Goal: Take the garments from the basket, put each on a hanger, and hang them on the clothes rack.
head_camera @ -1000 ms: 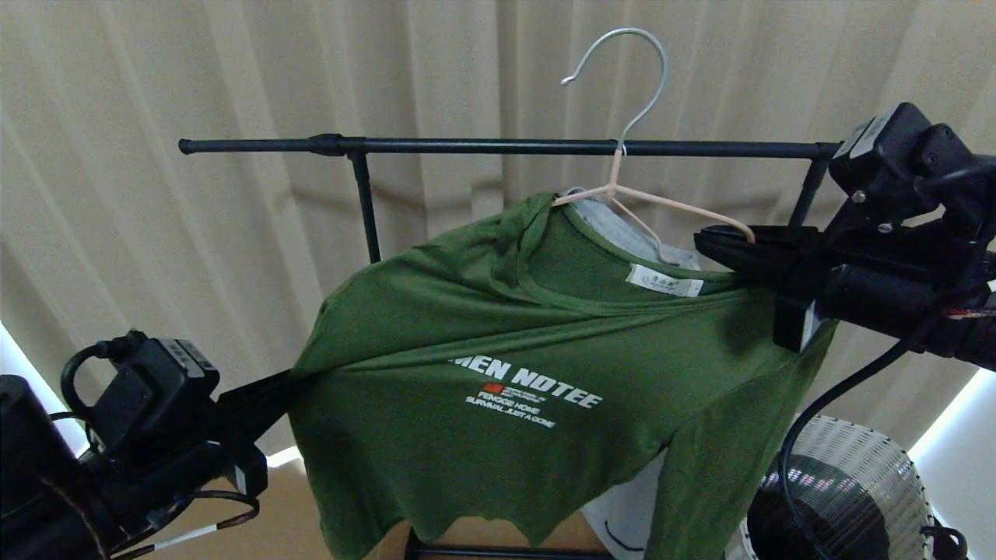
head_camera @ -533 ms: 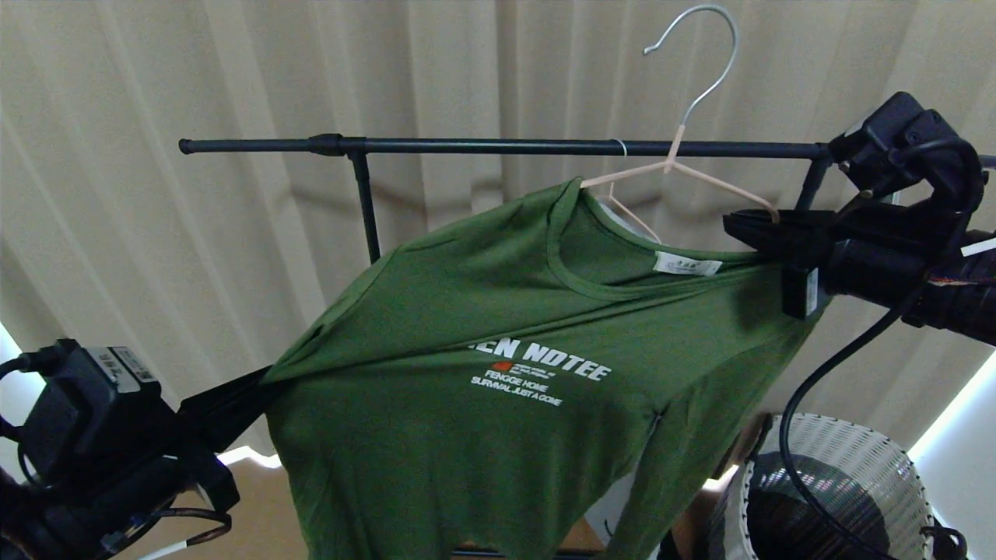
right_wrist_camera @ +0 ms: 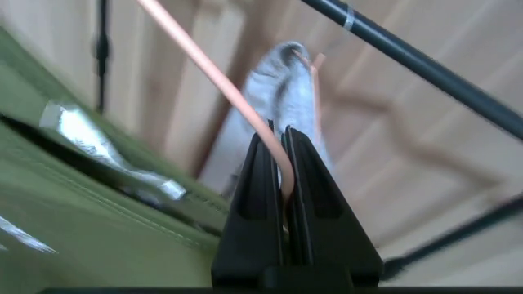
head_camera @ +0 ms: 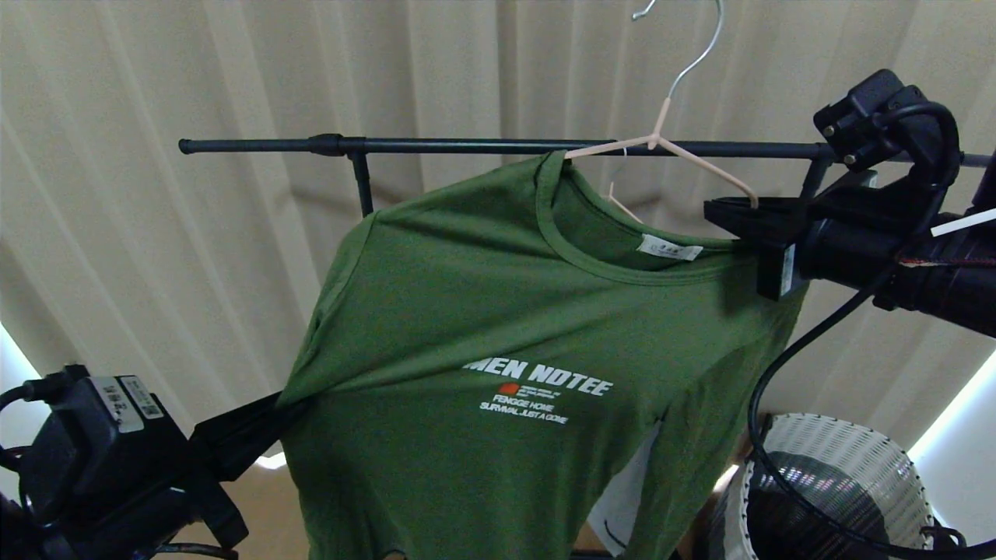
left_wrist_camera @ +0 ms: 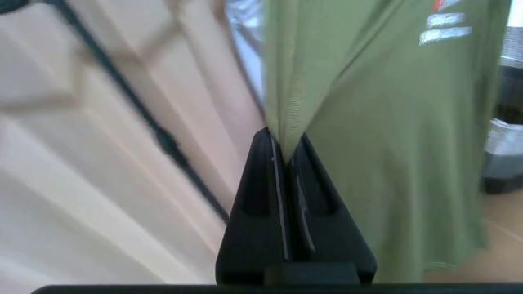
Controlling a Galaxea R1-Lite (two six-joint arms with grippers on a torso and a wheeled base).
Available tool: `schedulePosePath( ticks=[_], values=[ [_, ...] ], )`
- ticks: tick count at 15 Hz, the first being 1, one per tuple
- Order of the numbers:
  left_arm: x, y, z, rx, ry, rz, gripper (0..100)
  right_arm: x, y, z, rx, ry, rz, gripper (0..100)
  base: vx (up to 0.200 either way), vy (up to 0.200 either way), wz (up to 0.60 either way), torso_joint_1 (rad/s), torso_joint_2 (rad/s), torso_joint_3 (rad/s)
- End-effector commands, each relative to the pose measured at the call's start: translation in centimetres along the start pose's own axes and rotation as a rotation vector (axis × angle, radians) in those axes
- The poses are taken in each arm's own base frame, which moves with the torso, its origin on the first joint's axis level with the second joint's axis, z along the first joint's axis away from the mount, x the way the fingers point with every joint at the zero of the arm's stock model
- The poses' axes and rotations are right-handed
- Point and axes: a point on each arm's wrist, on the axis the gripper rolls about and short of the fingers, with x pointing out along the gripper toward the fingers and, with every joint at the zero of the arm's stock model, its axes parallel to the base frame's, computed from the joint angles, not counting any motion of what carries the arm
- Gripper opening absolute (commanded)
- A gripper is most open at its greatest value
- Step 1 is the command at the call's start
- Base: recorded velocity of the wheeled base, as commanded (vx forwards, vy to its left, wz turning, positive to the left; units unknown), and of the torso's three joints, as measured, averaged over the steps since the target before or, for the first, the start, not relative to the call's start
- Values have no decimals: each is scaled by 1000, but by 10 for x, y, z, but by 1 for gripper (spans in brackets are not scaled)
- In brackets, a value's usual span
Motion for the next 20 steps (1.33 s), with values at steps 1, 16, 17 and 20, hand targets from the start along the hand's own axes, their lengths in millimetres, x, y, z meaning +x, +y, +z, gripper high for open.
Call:
schedulePosePath(
  ticks=[1, 16, 17, 20],
  values=[
    [6, -4, -3, -5, 14, -37, 0, 0, 9, 6, 12, -22, 36, 0, 0, 0, 0, 0, 0, 0],
    [-42, 1, 29, 2, -192, 108, 100, -4, -4, -9, 0, 86, -111, 0, 0, 0, 0, 0, 0, 0],
    [-46, 3, 28, -22, -187, 155, 100, -9, -3, -15, -3, 130, -138, 0, 0, 0, 0, 0, 0, 0],
    [-56, 16, 21, -93, -121, 315, 100, -31, -2, -32, -15, 260, -226, 0, 0, 0, 0, 0, 0, 0]
  ],
)
